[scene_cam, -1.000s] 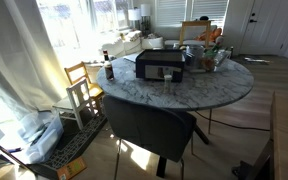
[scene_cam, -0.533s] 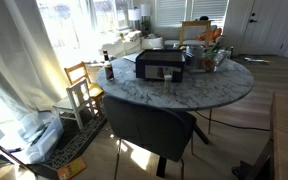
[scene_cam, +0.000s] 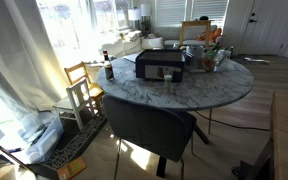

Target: Put the silver cup inside the box

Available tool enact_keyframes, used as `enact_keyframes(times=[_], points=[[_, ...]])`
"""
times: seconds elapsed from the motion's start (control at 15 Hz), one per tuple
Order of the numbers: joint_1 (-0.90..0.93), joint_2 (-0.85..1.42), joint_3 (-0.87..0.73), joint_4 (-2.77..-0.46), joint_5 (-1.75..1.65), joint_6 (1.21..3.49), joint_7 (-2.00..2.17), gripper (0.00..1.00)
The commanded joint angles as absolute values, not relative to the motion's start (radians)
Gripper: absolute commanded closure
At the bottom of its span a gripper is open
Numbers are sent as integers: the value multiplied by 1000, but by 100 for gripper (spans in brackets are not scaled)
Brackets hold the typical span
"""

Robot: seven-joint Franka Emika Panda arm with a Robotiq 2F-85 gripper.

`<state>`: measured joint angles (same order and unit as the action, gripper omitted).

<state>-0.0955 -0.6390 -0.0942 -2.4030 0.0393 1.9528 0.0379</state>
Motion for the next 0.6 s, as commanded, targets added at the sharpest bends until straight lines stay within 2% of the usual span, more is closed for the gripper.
enact_keyframes(times=[0.0,0.53], points=[[-145,-500,-152,-2355,21,2067,21,0],[-175,-211,-173,-2295,30,2390,60,0]])
